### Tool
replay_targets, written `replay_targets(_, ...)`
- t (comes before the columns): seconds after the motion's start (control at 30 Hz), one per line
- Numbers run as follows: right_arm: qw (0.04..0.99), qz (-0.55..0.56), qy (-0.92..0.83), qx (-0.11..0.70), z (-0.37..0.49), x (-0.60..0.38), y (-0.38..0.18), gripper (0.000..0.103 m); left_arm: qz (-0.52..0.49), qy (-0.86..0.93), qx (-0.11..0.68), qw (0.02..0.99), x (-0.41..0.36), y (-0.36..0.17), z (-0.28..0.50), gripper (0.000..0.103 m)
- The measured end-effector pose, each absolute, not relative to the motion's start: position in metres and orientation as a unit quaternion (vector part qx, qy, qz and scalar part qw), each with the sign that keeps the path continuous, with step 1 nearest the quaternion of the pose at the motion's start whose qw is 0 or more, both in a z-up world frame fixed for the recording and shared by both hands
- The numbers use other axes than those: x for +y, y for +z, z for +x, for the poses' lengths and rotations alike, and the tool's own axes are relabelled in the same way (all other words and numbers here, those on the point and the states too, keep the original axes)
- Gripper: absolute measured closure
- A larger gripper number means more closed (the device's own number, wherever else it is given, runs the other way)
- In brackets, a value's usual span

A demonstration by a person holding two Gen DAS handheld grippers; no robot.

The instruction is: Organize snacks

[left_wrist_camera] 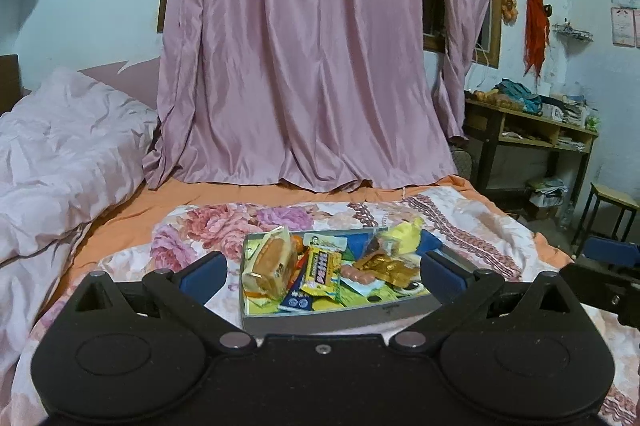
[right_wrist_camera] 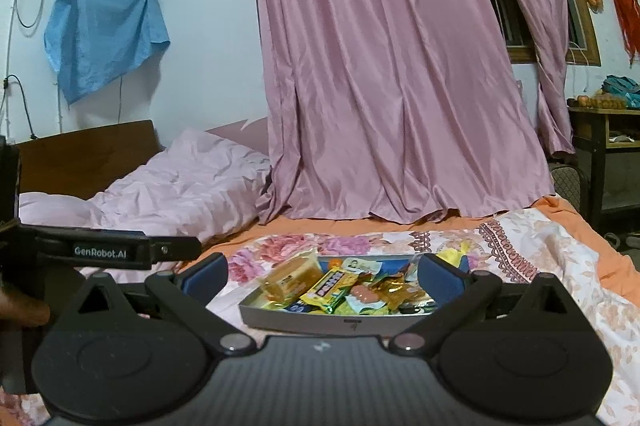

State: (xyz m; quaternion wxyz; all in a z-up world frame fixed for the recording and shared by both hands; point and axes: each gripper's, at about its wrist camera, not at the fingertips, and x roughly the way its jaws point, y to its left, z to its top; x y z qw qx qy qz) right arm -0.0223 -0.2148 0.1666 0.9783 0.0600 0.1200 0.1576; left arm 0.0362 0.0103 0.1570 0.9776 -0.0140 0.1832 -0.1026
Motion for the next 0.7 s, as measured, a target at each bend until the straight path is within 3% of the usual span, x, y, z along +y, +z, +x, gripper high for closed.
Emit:
replay_targets(0.33, 0.977, 0.063, 0.165, 0.118, -0.062, -0.215, 0.161, 0.000, -0.010, -0.092, 0.194, 0.977, 0.019, 0.135, -0.022, 0.001)
replay_targets(0.7, 0.969, 0.072, 0.170, 0.163, -0.086, -0.213, 0.116, 0.000, -0.030, -0.095, 0.239, 0.966, 0.018, 0.070, -0.061, 0.001)
